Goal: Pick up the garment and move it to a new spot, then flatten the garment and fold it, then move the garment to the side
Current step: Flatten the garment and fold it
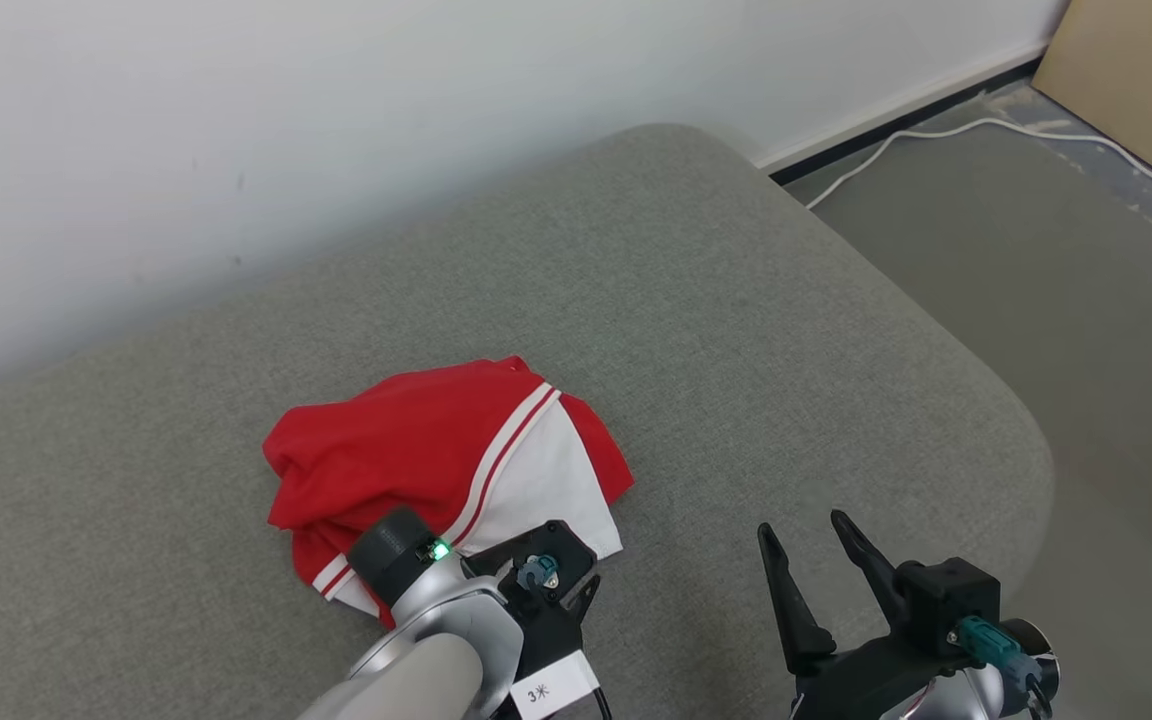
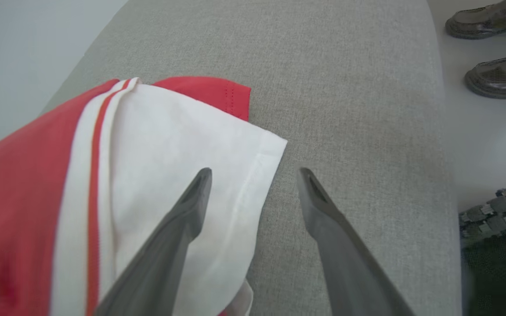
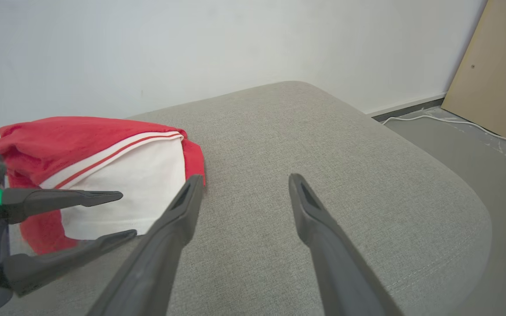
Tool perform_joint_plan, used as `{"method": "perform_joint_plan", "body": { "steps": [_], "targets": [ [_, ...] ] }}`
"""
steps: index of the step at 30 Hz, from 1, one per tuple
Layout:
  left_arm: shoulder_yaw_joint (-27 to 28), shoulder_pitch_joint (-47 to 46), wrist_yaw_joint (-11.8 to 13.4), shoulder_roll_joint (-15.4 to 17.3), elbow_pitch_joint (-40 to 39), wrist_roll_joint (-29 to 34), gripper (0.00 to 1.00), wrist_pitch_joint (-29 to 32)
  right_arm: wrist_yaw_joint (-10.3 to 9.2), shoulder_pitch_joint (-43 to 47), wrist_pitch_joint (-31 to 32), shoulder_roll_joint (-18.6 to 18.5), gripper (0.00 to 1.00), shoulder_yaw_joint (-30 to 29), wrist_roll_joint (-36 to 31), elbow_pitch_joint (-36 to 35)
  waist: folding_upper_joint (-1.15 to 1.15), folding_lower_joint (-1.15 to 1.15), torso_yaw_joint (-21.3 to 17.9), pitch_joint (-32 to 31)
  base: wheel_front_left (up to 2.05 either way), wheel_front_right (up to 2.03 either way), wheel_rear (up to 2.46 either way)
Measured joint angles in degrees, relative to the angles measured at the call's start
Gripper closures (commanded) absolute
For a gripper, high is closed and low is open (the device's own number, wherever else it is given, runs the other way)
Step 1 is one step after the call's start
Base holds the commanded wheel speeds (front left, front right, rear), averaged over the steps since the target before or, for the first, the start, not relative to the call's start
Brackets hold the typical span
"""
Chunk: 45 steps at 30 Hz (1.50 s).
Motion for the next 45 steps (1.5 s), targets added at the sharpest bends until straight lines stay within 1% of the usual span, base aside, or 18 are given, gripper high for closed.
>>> {"method": "perform_joint_plan", "body": {
  "steps": [3, 5, 9, 13, 14, 15, 16, 17, 18, 26, 28, 29, 30, 34, 38, 42, 45],
  "targets": [
    [-1.30, -0.07, 0.29, 0.02, 1.60, 0.66, 0.00, 0.75, 0.00, 0.00, -0.26, 0.01, 0.00, -0.18, 0.00, 0.00, 0.00, 0.00, -0.40, 0.53, 0.00, 0.00, 0.00],
    [-1.62, -0.09, 1.10, 0.02, 2.34, 1.99, 0.00, 1.51, 0.00, 0.00, -0.38, 0.03, 0.00, -0.19, 0.00, 0.00, 0.00, 0.00, -0.50, 0.71, 0.00, 0.00, 0.00],
    [-2.30, -1.14, 3.21, 0.02, 3.21, 2.71, 0.00, 2.57, -0.01, -0.02, -0.38, 0.09, 0.00, -0.15, 0.00, 0.00, 0.00, 0.00, -0.54, 0.88, 0.00, 0.00, 0.00],
    [-3.16, -2.26, 3.86, 0.01, 4.13, 3.47, 0.00, 3.80, -0.01, -0.08, -0.40, 0.11, 0.00, -0.11, 0.00, 0.02, 0.00, 0.00, -0.56, 0.98, 0.00, 0.00, 0.00],
    [-3.27, -2.25, 3.97, 0.00, 4.36, 3.48, 0.16, 4.19, -0.01, -0.11, -0.38, 0.13, 0.00, -0.10, 0.00, 0.02, 0.00, 0.00, -0.56, 1.00, 0.00, 0.00, 0.00],
    [-3.44, -2.26, 4.10, 0.00, 4.63, 3.53, 0.38, 4.31, -0.01, -0.15, -0.38, 0.14, 0.00, -0.10, 0.00, 0.03, 0.00, 0.00, -0.56, 1.02, 0.00, 0.00, 0.00],
    [-3.44, -2.26, 4.10, 0.00, 4.63, 3.53, 0.68, 4.31, -0.01, -0.15, -0.38, 0.14, 0.00, -0.10, 0.00, 0.03, 0.00, 0.00, -0.56, 1.02, 0.00, 0.00, 0.00],
    [-3.50, -2.26, 4.27, 0.00, 4.92, 3.58, 0.89, 4.67, -0.02, -0.20, -0.40, 0.15, 0.00, -0.10, 0.00, 0.04, 0.00, 0.00, -0.56, 1.03, 0.00, 0.00, 0.00],
    [-3.65, -2.30, 4.27, 0.01, 5.26, 3.72, 1.00, 4.76, -0.02, -0.22, -0.40, 0.16, 0.00, -0.10, 0.00, 0.05, 0.00, 0.00, -0.55, 1.03, 0.00, 0.00, 0.00],
    [-4.85, -2.33, 4.37, 0.01, 5.59, 3.79, 1.00, 6.23, -0.19, -0.25, -0.40, 0.21, 0.00, 0.04, 0.01, 0.31, 0.00, 0.00, -0.43, 0.87, 0.00, 0.00, 0.00],
    [-5.03, -2.30, 4.79, 0.01, 5.27, 3.77, 1.00, 6.49, -0.19, -0.25, -0.40, 0.22, 0.00, 0.15, 0.01, 0.46, 0.00, 0.00, -0.39, 0.76, 0.00, 0.00, 0.00],
    [-5.16, -2.29, 4.78, 0.02, 5.01, 3.69, 0.82, 6.66, -0.20, -0.26, -0.40, 0.23, 0.00, 0.15, 0.01, 0.55, 0.00, 0.00, -0.37, 0.70, 0.00, 0.00, 0.00],
    [-5.58, -2.27, 4.77, 0.04, 4.65, 3.71, 0.00, 6.69, -0.20, -0.27, -0.40, 0.23, 0.00, 0.15, 0.01, 0.66, 0.00, 0.00, -0.34, 0.63, 0.00, 0.00, 0.00],
    [-7.37, -2.10, 4.24, -0.01, 3.55, 3.80, 0.00, 7.86, -0.43, -0.31, -0.40, 0.24, 0.00, 0.18, 0.01, 1.12, 0.00, 0.00, -0.24, 0.29, 0.00, 0.00, 0.00],
    [-8.69, -2.08, 4.30, 0.05, 3.02, 4.00, 0.00, 9.53, -0.43, -0.32, -0.40, 0.25, 0.00, 0.33, 0.01, 1.25, 0.00, 0.00, -0.12, -0.07, 0.00, 0.00, 0.00],
    [-9.72, -2.65, 4.86, 0.03, 2.65, 6.19, 0.00, 10.53, -0.43, -0.31, -0.40, 0.26, 0.00, 0.54, 0.01, 1.30, 0.00, 0.00, -0.06, -0.26, 0.00, 0.00, 0.00],
    [-9.94, -4.07, 5.37, 0.00, 4.05, 7.12, 0.00, 11.33, -0.43, -0.28, -0.40, 0.29, 0.00, 0.67, 0.02, 1.11, 0.00, 0.00, -0.19, 0.03, 0.00, 0.00, 0.00]
  ]
}}
